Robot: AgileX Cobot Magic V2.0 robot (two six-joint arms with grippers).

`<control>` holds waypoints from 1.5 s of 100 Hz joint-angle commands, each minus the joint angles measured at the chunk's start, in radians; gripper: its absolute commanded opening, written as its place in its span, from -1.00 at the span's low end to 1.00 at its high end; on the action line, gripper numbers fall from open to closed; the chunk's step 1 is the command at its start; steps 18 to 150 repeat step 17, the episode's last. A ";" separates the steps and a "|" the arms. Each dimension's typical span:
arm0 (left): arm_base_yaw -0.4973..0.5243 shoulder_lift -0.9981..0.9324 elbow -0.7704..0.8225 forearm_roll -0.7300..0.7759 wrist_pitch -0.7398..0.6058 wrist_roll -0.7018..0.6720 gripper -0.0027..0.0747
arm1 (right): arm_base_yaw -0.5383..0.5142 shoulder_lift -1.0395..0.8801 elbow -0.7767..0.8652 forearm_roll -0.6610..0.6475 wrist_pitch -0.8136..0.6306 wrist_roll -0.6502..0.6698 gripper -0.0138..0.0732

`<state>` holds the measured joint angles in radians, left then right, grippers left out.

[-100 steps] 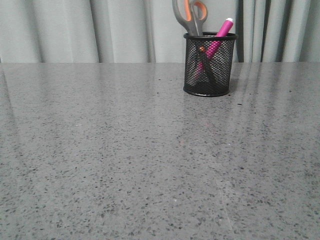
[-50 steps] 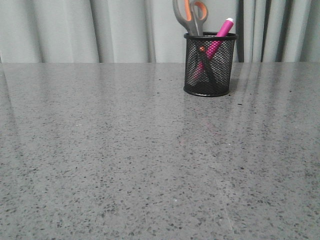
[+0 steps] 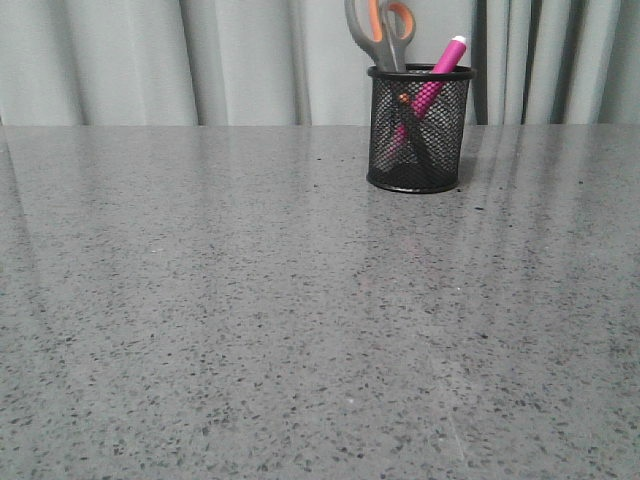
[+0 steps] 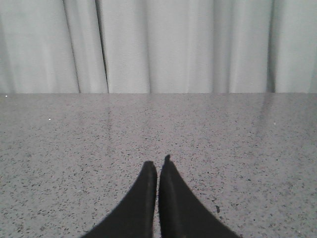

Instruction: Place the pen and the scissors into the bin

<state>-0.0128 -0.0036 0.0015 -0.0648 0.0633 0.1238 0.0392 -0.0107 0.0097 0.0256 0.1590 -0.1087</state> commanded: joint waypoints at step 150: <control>0.000 -0.032 0.045 -0.010 -0.075 -0.008 -0.98 | -0.004 -0.020 0.015 -0.012 -0.077 0.001 -0.86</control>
